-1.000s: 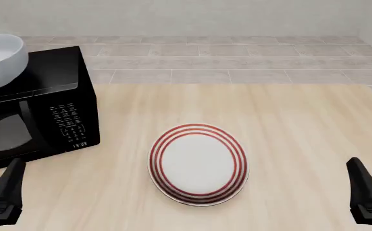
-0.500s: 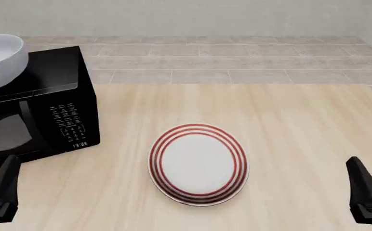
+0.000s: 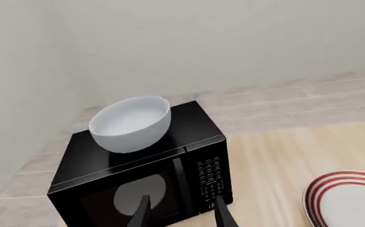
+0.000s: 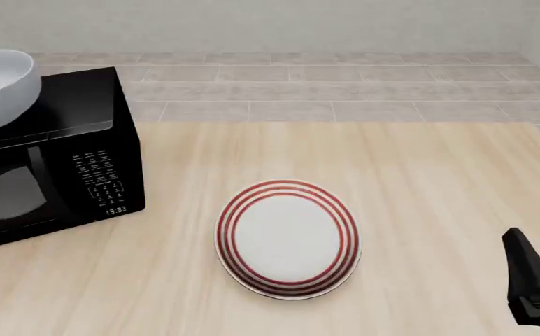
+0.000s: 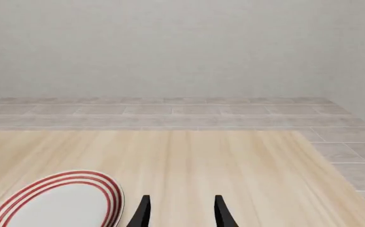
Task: Pick up the white bowl and put it on the plate.
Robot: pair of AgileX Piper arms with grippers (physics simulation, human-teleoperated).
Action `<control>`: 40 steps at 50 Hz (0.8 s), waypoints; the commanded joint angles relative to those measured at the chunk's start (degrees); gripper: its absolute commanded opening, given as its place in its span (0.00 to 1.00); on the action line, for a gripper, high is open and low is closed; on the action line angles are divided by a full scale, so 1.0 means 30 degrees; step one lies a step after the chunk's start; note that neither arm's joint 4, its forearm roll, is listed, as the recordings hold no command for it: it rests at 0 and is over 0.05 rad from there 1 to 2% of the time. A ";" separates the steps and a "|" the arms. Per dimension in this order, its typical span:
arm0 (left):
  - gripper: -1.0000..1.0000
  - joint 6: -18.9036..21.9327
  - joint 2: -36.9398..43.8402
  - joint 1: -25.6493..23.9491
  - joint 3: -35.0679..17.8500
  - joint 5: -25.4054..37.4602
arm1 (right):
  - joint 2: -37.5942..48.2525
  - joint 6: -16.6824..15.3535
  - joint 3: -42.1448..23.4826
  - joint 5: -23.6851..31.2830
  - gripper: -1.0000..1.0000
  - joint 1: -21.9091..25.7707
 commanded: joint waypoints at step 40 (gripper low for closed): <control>1.00 1.0856 0.7334 0.0995 -1.1161 0.9699 | -0.0084 -0.0041 0.0013 0.0077 1.00 -0.0044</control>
